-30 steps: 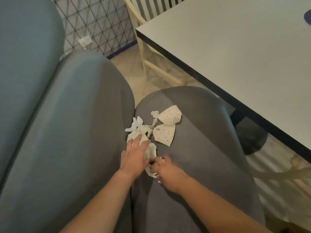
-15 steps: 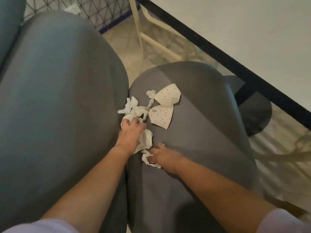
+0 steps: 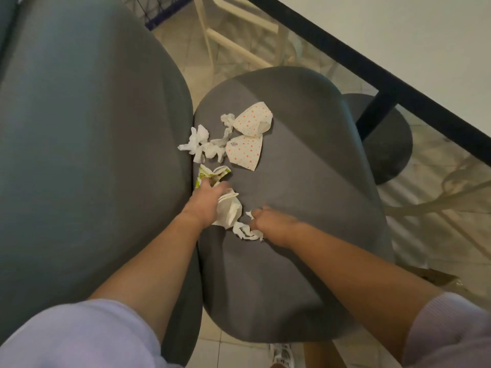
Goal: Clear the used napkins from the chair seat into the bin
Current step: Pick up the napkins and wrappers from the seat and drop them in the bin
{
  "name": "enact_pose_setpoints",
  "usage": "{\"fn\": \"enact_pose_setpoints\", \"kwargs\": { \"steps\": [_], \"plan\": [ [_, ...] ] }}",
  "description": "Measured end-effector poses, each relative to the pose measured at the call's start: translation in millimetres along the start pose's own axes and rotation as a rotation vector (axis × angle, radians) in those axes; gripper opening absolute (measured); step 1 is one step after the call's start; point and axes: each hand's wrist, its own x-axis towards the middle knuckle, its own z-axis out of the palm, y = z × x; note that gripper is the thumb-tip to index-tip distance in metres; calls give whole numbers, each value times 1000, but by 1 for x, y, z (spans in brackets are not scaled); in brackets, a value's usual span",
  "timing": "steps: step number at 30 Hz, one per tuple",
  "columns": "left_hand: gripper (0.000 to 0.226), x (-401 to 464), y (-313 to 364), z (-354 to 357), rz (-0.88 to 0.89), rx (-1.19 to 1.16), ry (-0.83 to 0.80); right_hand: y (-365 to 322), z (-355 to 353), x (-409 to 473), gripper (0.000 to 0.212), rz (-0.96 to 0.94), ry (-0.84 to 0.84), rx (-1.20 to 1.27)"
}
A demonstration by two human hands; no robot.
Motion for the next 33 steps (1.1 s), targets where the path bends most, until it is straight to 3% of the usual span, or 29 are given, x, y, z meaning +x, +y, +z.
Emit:
{"fn": "enact_pose_setpoints", "kwargs": {
  "steps": [4, 7, 12, 17, 21, 27, 30, 33],
  "plan": [
    [53, -11, 8, 9, -15, -67, -85, 1, 2, -8, 36, -13, 35, -6],
    [78, -17, 13, 31, -9, -32, -208, 0, 4, -14, 34, 14, 56, 21],
    [89, -25, 10, 31, 64, -86, -349, 3, 9, -26, 29, 11, 15, -37],
    [120, -39, 14, 25, 278, 210, -371, -2, 15, -26, 37, 11, -7, -99],
    [95, -46, 28, 40, 399, 425, -222, -4, 16, -28, 40, 23, 7, -58],
    [40, -44, 27, 38, 449, 615, -164, -2, 17, -29, 34, 52, 56, 34],
    [33, -43, 26, 35, 407, 501, -233, -5, 15, -33, 32, 54, 66, 51],
    [32, -45, 25, 23, 338, 222, -193, -4, 11, -47, 30, 71, 108, 73]
  ]
}}
